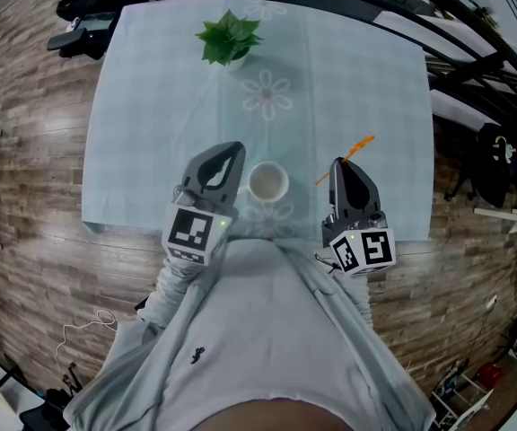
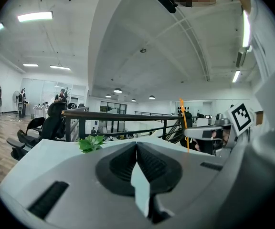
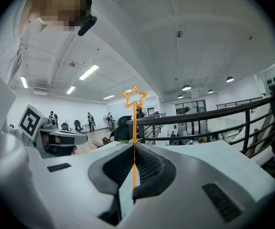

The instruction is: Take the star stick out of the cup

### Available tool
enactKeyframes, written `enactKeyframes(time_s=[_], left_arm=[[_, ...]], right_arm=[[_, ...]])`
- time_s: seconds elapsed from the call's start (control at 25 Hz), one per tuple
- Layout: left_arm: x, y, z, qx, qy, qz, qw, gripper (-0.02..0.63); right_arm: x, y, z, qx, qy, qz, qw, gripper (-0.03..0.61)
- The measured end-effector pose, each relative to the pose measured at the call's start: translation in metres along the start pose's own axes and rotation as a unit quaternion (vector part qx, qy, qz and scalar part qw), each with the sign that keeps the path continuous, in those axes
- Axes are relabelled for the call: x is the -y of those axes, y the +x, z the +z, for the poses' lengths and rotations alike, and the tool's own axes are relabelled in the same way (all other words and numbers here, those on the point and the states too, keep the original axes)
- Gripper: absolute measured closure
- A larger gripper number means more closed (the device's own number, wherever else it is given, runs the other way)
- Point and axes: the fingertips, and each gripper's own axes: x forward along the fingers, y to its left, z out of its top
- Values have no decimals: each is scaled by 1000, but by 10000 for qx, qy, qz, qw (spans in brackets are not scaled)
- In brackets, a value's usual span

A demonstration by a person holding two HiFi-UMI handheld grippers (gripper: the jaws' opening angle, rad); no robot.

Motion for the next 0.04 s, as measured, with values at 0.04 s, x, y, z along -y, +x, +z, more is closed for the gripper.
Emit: enactKeyframes(time_s=[0.04], left_arm=[[-1, 0, 0, 2, -2, 3, 10000, 594]], right_arm=[[-1, 0, 0, -3, 1, 0, 10000, 559]])
